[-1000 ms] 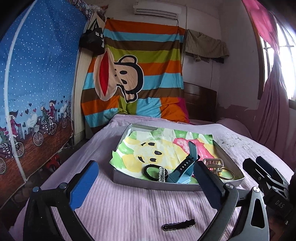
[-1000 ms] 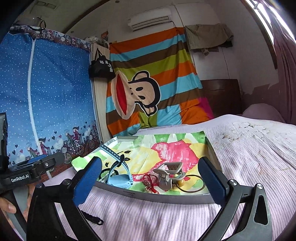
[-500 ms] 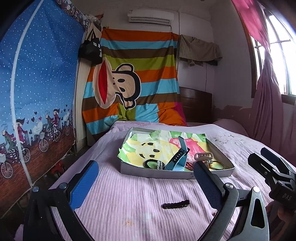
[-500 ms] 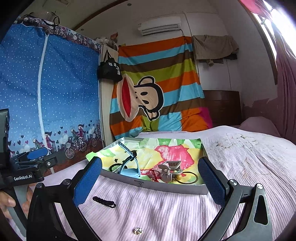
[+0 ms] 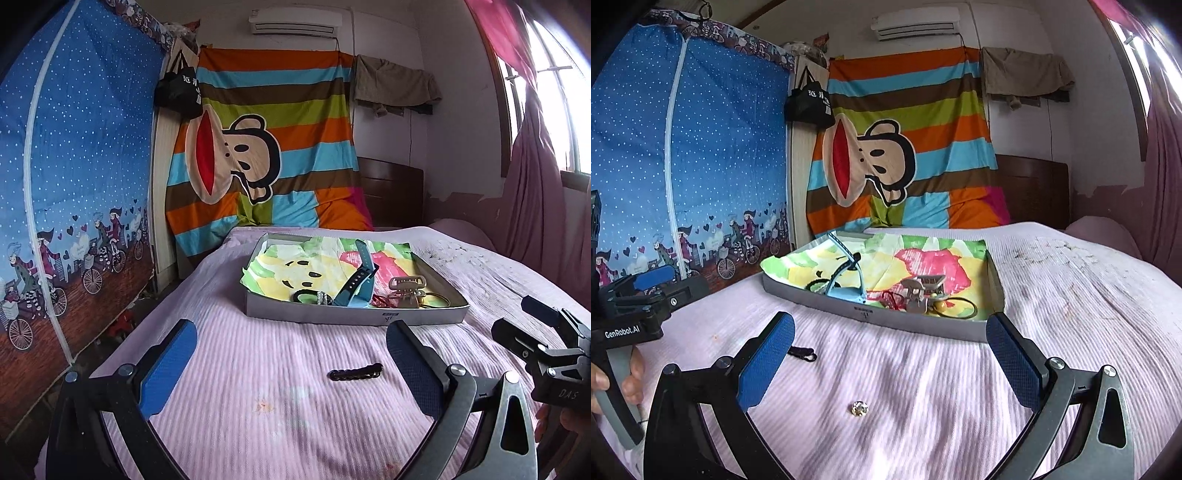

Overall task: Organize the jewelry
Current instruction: 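Move the left tool to the black bead hair tie while the right tool nears the silver gem stud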

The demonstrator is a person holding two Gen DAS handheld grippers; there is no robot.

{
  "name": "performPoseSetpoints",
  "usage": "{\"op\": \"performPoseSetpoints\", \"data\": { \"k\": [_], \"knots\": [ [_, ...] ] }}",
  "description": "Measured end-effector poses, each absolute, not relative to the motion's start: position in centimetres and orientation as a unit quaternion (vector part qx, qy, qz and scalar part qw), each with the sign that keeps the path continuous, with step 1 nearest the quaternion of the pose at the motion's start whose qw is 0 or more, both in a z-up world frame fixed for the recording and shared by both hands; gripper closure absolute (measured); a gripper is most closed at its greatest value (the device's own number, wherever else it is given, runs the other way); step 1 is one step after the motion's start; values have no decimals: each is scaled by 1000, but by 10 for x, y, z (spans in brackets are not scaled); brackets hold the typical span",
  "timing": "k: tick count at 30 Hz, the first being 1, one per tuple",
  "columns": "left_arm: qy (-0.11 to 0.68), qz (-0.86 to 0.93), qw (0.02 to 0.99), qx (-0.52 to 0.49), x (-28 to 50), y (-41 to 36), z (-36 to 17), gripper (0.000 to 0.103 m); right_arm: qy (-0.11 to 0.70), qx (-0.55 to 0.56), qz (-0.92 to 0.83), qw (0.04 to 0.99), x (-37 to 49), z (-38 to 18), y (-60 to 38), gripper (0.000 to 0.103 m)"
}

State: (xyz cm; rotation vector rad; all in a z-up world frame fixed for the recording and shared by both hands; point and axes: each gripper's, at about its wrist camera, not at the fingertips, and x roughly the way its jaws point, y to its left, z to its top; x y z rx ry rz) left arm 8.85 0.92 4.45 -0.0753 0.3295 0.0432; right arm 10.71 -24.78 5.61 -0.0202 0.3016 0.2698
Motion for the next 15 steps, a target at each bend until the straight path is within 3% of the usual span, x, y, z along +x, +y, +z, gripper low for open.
{"op": "performPoseSetpoints", "data": {
  "k": [15],
  "knots": [
    [281, -19, 959, -35, 132, 6, 18, 0, 265, -16, 136, 955, 138, 16, -246, 1]
  ]
}}
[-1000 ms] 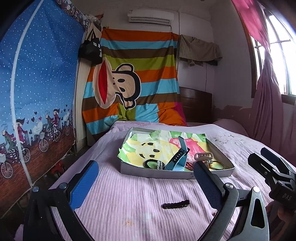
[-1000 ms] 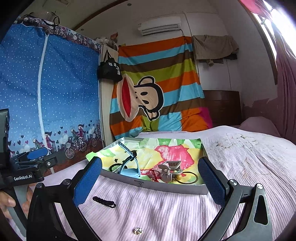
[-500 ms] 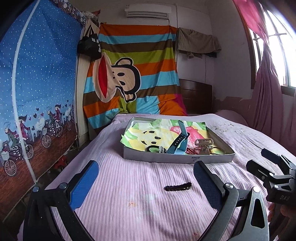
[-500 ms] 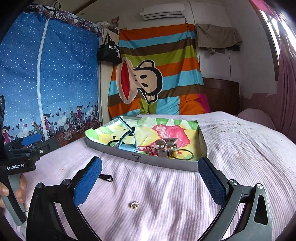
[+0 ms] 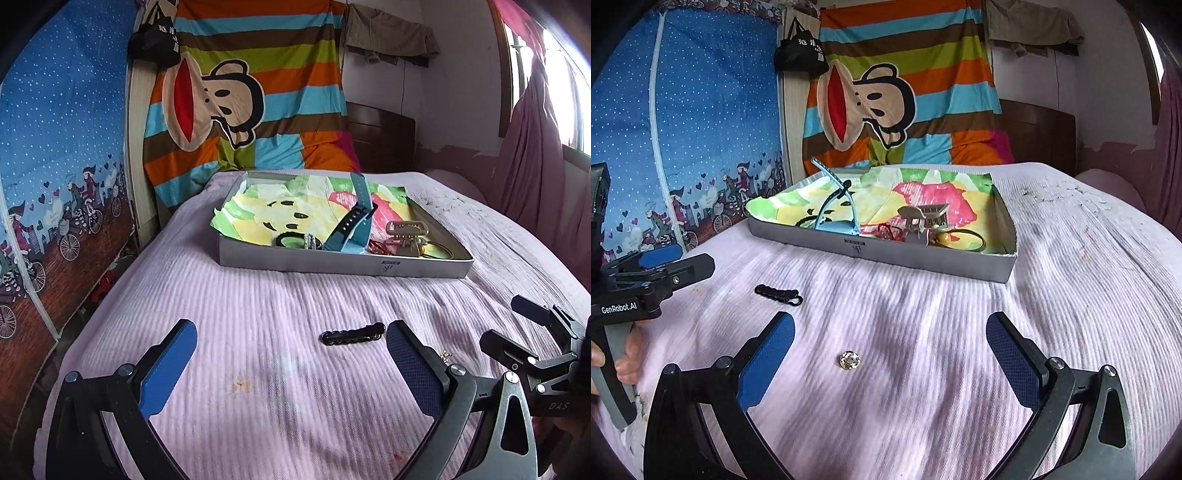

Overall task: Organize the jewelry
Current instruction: 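Move the left tool to the black bead hair tie while the right tool nears the silver gem stud, then grasp the black bead hair tie with the left tool while the right tool grasps the silver stud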

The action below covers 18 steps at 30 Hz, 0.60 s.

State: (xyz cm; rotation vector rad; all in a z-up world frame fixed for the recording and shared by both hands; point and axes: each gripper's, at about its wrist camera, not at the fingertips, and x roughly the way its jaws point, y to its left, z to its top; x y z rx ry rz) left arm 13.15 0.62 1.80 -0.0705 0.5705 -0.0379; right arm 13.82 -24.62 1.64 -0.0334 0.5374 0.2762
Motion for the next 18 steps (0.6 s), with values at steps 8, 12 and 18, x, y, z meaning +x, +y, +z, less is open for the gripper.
{"op": "performPoseSetpoints", "data": {
  "k": [8, 12, 18],
  "knots": [
    [341, -58, 937, -45, 156, 4, -1, 0, 318, -8, 150, 936, 151, -2, -243, 21],
    [354, -75, 931, -46, 166, 1, -8, 0, 344, -14, 169, 923, 156, -12, -236, 42],
    [359, -98, 928, -20, 175, -14, -11, 7, 365, -19, 194, 910, 158, -23, -226, 60]
  ]
}}
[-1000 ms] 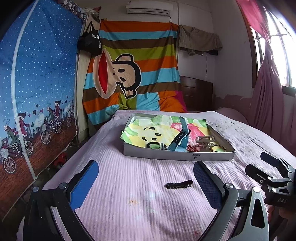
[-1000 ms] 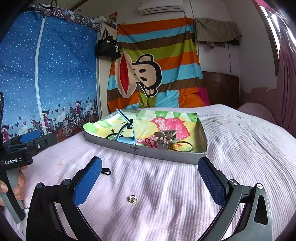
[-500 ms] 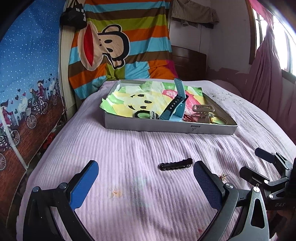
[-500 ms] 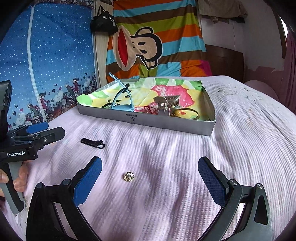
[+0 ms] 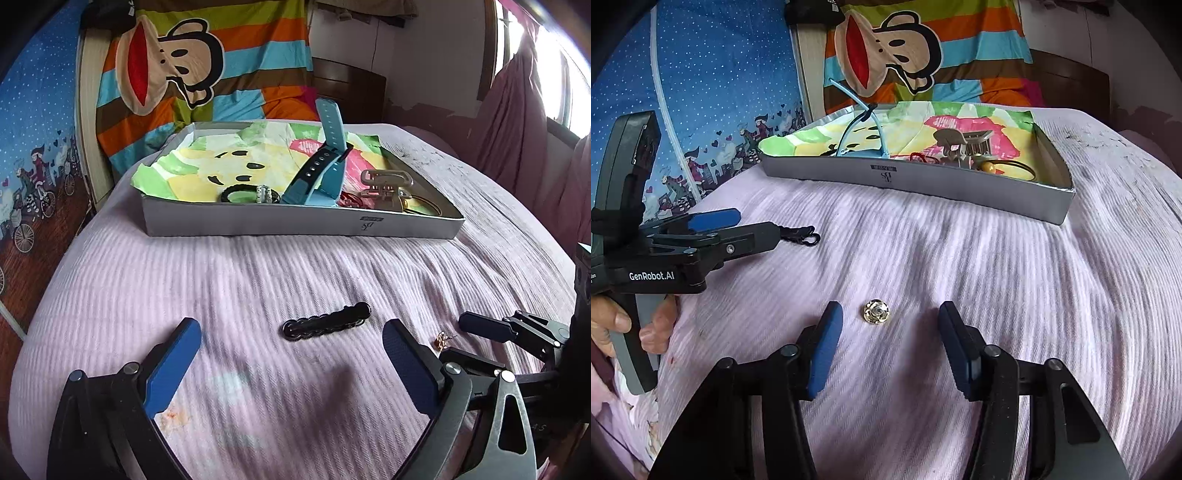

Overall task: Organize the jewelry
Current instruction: 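Grasp the black bead hair tie with the left tool while the right tool grasps the silver stud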

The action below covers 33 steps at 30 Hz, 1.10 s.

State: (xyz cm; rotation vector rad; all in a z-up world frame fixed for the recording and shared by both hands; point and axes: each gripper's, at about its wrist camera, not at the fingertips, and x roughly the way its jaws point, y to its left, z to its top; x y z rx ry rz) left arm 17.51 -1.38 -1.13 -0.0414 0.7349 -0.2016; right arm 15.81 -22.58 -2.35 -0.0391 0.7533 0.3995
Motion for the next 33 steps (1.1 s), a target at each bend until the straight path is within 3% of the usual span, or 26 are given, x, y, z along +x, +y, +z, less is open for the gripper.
{"op": "performPoseSetpoints", "data": {
  "k": [3, 11, 16, 18, 26, 33],
  "knots": [
    [367, -103, 924, -3, 180, -20, -15, 12, 371, -17, 196, 908, 161, -27, -224, 69],
    [377, -134, 916, 13, 188, -30, -18, 42, 375, 13, 193, 907, 167, -32, -234, 87],
    [375, -159, 913, 30, 183, -39, -19, 61, 375, 19, 191, 907, 169, -35, -235, 90],
    [378, -173, 909, 30, 180, -40, -20, 77, 375, 20, 192, 907, 170, -35, -235, 90],
    [387, -189, 901, 39, 178, -47, -23, 87, 378, 26, 193, 905, 174, -38, -237, 90],
    [394, -197, 896, 56, 177, -54, -24, 90, 376, 35, 191, 906, 177, -39, -239, 90]
  ]
}}
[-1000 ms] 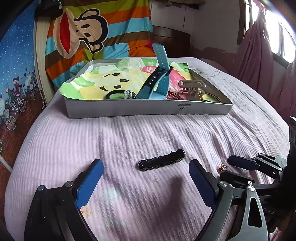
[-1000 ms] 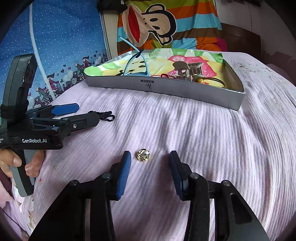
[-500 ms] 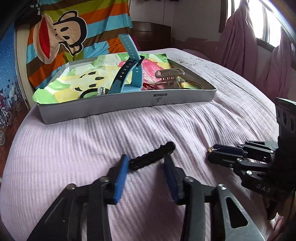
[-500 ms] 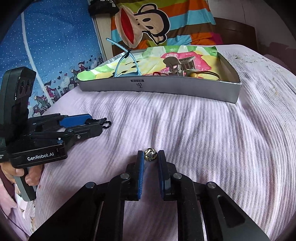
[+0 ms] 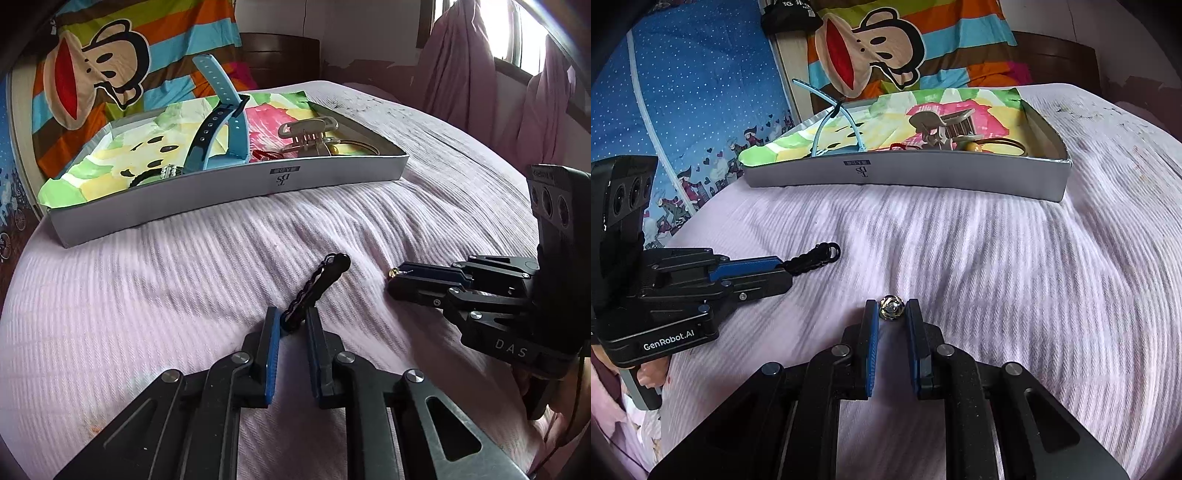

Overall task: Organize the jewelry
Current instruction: 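Lift and carry the hair tie and stud over the tray with both tools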

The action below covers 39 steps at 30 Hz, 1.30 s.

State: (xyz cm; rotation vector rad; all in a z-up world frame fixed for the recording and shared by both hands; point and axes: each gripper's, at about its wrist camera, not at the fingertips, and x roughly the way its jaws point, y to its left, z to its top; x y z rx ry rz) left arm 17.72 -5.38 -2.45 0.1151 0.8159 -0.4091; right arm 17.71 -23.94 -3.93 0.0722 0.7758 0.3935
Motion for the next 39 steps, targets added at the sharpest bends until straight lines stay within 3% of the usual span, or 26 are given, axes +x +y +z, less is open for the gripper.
{"op": "performPoseSetpoints", "data": {
  "k": [14, 17, 21, 39],
  "knots": [
    [400, -193, 892, 88, 186, -70, -25, 89, 368, 49, 176, 912, 179, -40, -247, 90],
    [400, -191, 890, 103, 184, -76, -27, 97, 368, 55, 177, 911, 180, -41, -248, 90],
    [395, -182, 892, 124, 180, -83, -28, 100, 370, 62, 179, 910, 182, -43, -249, 90],
    [336, -163, 926, 63, 156, -62, -16, 100, 335, 54, 191, 921, 179, -37, -244, 90]
  ]
}}
